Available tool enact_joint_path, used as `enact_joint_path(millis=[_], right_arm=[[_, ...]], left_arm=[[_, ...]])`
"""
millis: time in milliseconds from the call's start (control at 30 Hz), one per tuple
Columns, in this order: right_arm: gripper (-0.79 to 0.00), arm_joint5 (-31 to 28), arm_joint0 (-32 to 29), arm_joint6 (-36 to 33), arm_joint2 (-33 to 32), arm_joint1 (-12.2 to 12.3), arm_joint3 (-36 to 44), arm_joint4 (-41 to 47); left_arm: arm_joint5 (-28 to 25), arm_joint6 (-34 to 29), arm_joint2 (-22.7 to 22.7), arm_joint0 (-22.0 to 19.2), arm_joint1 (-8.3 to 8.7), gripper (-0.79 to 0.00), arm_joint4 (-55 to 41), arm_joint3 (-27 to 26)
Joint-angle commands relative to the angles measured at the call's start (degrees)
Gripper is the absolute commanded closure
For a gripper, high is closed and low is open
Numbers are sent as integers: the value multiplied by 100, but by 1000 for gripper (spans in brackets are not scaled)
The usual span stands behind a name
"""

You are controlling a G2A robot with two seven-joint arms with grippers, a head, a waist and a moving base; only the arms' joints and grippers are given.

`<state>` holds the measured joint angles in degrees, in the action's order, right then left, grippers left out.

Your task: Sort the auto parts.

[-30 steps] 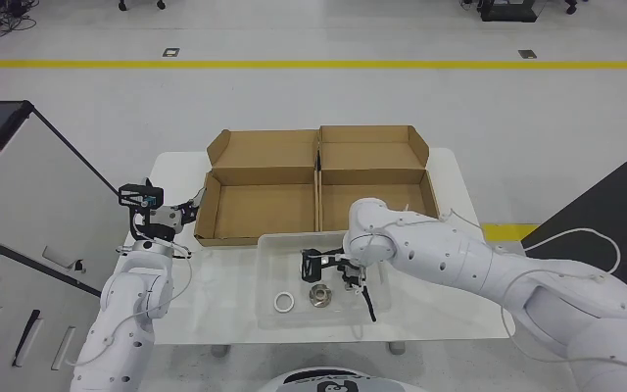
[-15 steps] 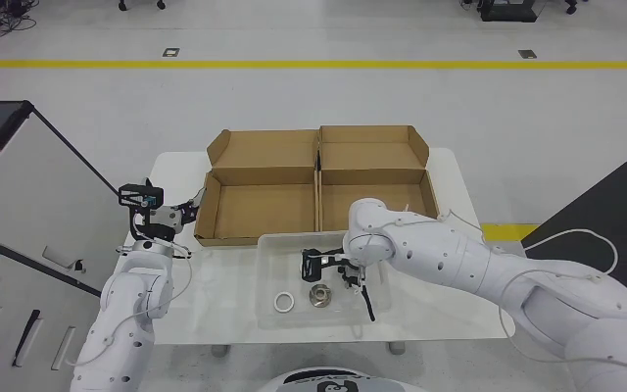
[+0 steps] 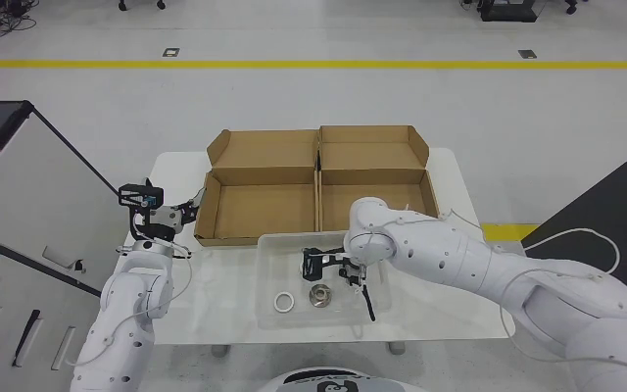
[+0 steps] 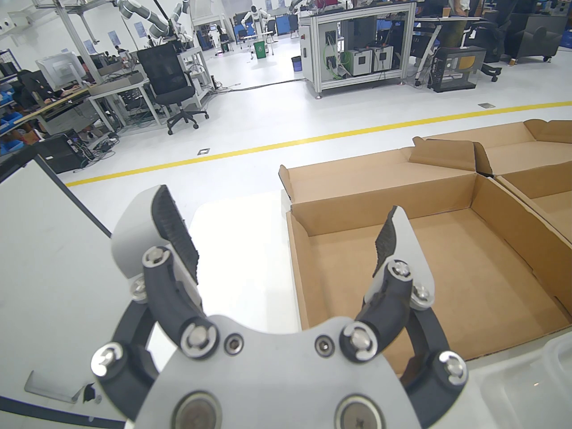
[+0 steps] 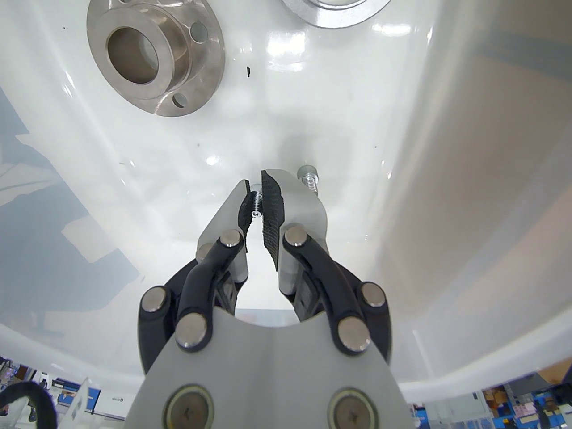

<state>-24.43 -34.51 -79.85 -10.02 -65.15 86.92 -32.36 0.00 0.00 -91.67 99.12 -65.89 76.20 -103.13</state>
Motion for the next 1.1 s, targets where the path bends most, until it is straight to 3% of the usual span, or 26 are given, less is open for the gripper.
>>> enact_joint_path(millis=[0, 500, 900, 1067], right_arm=[[0, 64, 40, -63, -64, 39, 111, 148], [0, 630, -22, -630, -1006, 698, 1593, 1092], [0, 649, -29, -649, -1027, 712, 1627, 1108], [0, 668, -274, -94, -1488, 870, 1374, 1673]], left_arm=[[0, 0, 0, 0, 0, -785, 0, 0], [0, 0, 0, 0, 0, -785, 0, 0], [0, 0, 0, 0, 0, -785, 0, 0], [0, 0, 0, 0, 0, -785, 0, 0]])
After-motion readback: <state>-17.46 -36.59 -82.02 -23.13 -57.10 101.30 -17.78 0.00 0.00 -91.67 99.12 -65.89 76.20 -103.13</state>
